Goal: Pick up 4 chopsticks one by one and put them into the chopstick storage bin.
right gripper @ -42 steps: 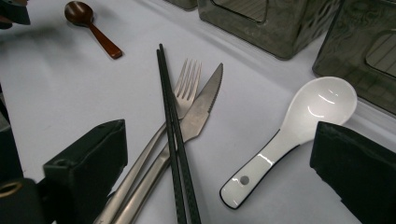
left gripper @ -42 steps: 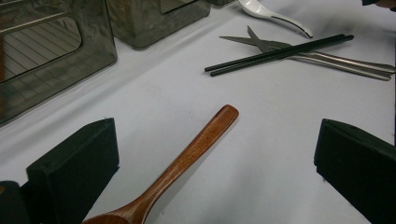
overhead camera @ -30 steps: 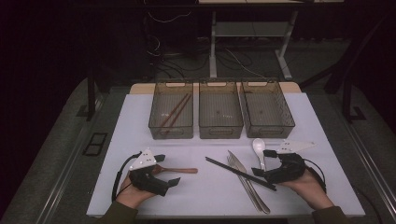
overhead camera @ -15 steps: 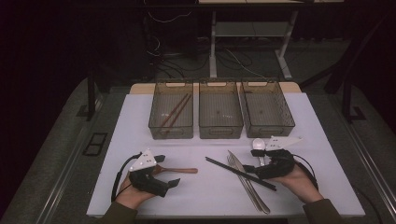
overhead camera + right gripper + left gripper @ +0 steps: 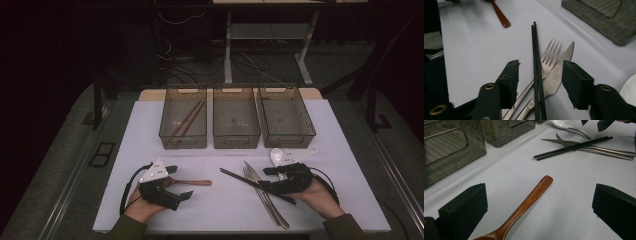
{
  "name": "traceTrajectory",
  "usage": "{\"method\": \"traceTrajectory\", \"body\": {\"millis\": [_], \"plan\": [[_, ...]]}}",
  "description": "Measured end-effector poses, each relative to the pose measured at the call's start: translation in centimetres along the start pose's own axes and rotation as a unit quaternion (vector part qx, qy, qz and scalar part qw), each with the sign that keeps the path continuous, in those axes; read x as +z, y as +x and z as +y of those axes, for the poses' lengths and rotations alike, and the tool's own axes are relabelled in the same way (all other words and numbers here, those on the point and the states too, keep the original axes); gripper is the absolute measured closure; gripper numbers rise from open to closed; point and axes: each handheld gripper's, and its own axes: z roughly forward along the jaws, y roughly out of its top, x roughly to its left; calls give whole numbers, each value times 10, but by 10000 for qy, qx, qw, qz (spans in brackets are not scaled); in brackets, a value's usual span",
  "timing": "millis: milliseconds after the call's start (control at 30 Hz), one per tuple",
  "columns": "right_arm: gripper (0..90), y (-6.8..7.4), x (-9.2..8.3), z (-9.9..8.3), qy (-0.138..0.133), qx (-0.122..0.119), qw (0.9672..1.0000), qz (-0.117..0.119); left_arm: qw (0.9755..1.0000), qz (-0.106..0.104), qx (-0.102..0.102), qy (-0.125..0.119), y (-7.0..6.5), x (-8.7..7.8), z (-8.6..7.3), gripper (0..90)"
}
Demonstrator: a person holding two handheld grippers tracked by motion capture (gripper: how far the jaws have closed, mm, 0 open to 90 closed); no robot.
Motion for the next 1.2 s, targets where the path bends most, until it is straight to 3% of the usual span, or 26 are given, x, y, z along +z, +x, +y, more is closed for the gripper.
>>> {"method": "traceTrajectory", "body": {"millis": [233, 500, 1200], "plan": [[655, 1, 3, -4, 211, -70, 9998, -14, 10000, 3, 4, 47, 0, -1, -1, 0], [770, -2, 4, -10, 452, -82, 9989, -2, 10000, -3, 1, 48, 0, -1, -1, 0], [813, -6, 6, -19, 658, -160, 9977, -47, 10000, -11, 1, 59, -1, 0, -1, 0]]}}
